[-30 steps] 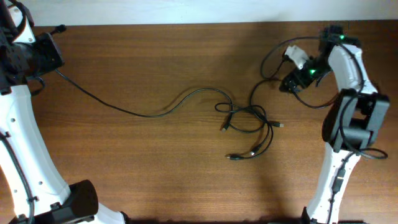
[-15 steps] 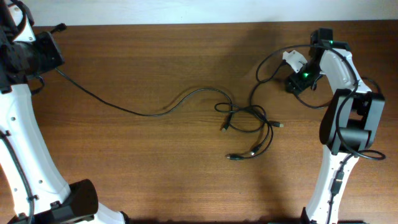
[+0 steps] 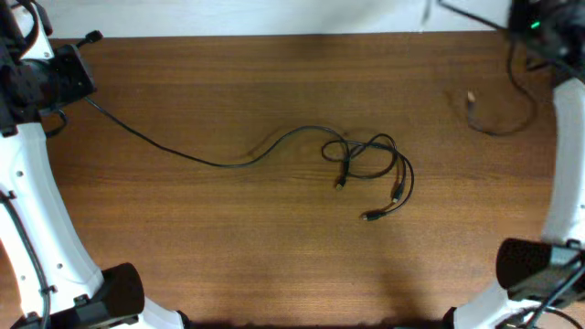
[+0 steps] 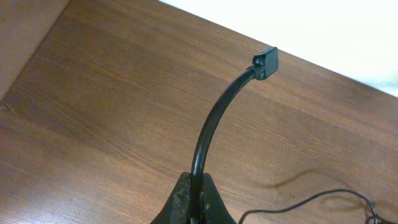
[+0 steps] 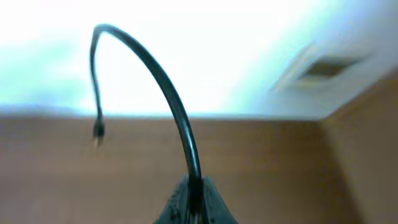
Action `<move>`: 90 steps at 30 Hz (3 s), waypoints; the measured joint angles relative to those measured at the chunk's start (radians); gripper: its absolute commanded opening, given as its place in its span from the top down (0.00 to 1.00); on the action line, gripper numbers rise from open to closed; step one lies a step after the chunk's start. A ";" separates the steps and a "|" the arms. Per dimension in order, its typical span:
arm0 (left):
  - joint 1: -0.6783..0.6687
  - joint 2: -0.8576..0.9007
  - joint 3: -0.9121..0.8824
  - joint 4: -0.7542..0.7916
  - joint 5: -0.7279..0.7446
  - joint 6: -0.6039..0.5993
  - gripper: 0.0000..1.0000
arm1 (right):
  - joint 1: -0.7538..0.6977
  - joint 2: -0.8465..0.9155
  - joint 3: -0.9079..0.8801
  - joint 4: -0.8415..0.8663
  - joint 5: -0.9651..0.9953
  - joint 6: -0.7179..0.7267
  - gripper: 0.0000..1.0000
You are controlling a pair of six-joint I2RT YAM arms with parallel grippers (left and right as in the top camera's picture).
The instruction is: Untangle cables
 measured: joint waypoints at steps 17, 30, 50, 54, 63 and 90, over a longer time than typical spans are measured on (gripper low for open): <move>-0.001 0.000 0.000 -0.044 0.003 0.012 1.00 | -0.446 0.541 -0.024 0.047 0.020 0.095 0.01; -0.003 0.002 0.000 -0.022 0.004 0.014 1.00 | -0.109 0.183 -0.054 -0.541 0.147 0.673 0.01; -0.003 0.002 0.000 0.011 -0.020 0.064 1.00 | -0.017 -0.082 -0.090 -0.082 0.237 0.011 0.01; -0.003 0.003 0.000 0.041 -0.042 0.064 1.00 | -0.017 -0.098 -0.084 0.315 0.198 -0.123 0.01; -0.003 0.004 0.000 0.043 -0.074 0.059 1.00 | -0.044 -0.441 -0.868 0.427 0.423 0.031 0.01; -0.003 0.004 0.000 0.024 -0.076 0.014 1.00 | -0.212 0.195 -0.777 0.387 0.275 0.785 0.82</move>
